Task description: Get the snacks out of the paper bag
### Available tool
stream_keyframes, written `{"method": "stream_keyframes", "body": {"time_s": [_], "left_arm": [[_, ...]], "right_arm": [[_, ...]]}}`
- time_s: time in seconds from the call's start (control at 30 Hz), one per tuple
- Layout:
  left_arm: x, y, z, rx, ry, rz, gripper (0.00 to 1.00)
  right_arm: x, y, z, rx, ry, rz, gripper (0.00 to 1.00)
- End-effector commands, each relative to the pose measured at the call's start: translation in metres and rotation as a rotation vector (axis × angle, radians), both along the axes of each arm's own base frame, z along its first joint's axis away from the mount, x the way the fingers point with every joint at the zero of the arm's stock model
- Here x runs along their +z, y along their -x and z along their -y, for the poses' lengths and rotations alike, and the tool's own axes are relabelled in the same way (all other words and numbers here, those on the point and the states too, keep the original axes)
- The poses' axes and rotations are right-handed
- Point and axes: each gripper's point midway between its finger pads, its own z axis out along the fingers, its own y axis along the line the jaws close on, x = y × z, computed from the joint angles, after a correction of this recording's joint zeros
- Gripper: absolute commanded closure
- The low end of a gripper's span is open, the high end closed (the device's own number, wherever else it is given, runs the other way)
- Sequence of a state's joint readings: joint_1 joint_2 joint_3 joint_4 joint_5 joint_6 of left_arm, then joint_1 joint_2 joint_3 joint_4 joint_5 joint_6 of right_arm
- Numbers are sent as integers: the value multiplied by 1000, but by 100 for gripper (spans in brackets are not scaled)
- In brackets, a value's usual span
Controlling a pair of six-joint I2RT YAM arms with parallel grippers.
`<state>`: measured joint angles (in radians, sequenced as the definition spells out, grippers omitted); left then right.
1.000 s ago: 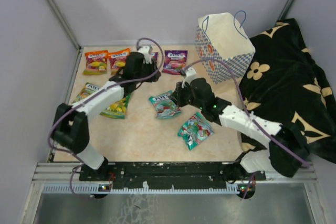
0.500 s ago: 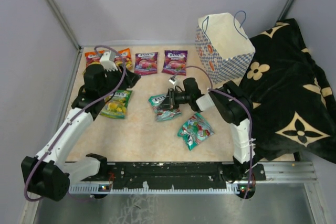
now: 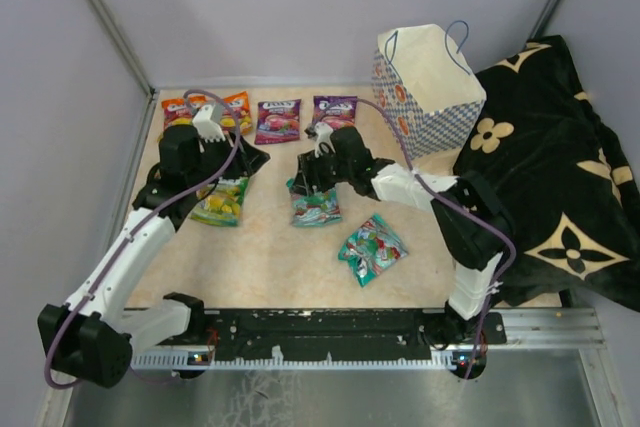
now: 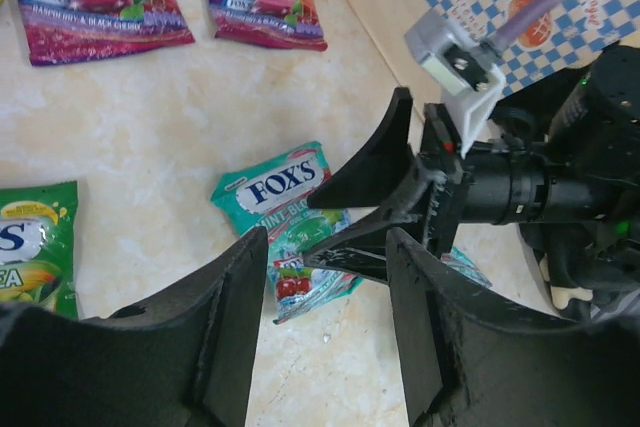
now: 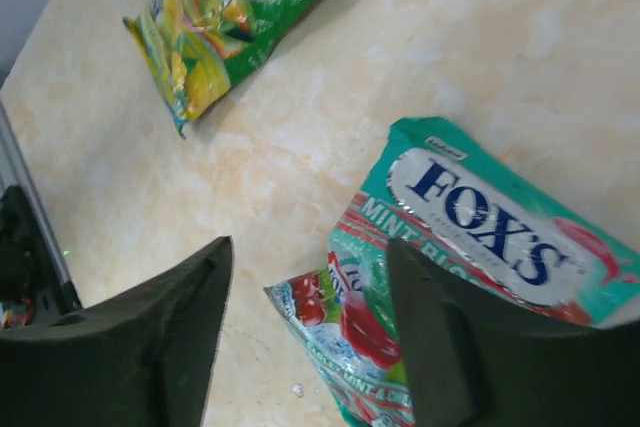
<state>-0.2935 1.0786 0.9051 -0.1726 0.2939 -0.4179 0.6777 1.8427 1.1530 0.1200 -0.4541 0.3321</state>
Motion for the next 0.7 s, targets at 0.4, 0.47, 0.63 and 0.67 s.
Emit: {"method": "stream_keyframes", "body": {"time_s": [0.4, 0.47, 0.63, 0.67], "left_arm": [[8, 36, -18, -49, -124, 25, 40], [7, 39, -19, -51, -129, 23, 40], [9, 46, -24, -40, -149, 27, 41], [9, 47, -26, -36, -153, 29, 40]], "right_arm": [[-53, 4, 84, -306, 596, 164, 15], [-63, 9, 74, -303, 575, 144, 15], [-77, 20, 36, -263, 566, 138, 15], [-79, 19, 29, -266, 570, 137, 15]]}}
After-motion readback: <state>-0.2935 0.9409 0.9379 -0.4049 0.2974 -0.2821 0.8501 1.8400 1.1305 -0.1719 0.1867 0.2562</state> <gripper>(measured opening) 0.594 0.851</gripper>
